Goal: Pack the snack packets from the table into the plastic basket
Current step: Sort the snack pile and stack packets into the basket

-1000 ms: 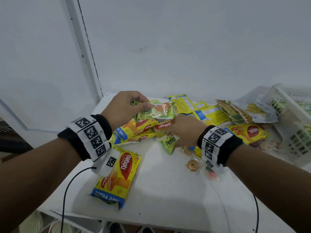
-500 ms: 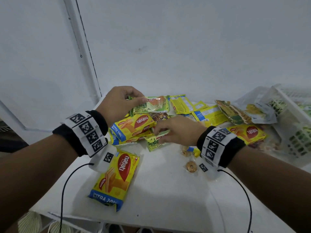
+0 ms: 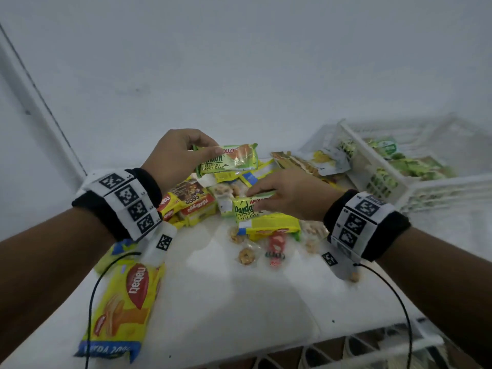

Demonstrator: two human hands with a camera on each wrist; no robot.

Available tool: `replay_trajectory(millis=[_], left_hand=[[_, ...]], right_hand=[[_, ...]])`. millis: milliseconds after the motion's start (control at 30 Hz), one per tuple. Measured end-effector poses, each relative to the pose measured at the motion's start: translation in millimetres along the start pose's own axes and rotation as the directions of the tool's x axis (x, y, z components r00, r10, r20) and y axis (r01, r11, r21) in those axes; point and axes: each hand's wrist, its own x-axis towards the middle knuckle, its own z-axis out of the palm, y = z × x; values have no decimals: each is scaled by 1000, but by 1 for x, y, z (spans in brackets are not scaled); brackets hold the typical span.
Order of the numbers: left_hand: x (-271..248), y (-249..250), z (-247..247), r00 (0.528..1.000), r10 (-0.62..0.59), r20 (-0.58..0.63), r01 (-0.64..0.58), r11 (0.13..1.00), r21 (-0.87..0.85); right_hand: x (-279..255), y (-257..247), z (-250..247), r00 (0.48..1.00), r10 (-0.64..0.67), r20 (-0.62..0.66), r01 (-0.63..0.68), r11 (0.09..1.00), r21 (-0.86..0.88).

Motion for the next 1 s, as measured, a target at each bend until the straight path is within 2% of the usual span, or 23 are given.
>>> replay_trajectory(millis=[333, 533, 700, 1000], left_hand=[[54, 67, 120, 996, 72, 53, -72, 997, -5], [81, 115, 194, 996, 60, 59, -62, 997, 48], [104, 141, 234, 998, 37, 41, -39, 997, 59], [141, 142, 262, 999, 15, 52, -18, 998, 52]], right_hand=[[-80, 90, -62, 992, 17, -128, -16, 1000, 7], [-116, 149, -106, 990, -28, -136, 31, 999, 19], [-131, 191, -133, 990, -36, -133, 41, 999, 30], [-129, 248, -160, 956, 164, -243, -128, 979, 157]])
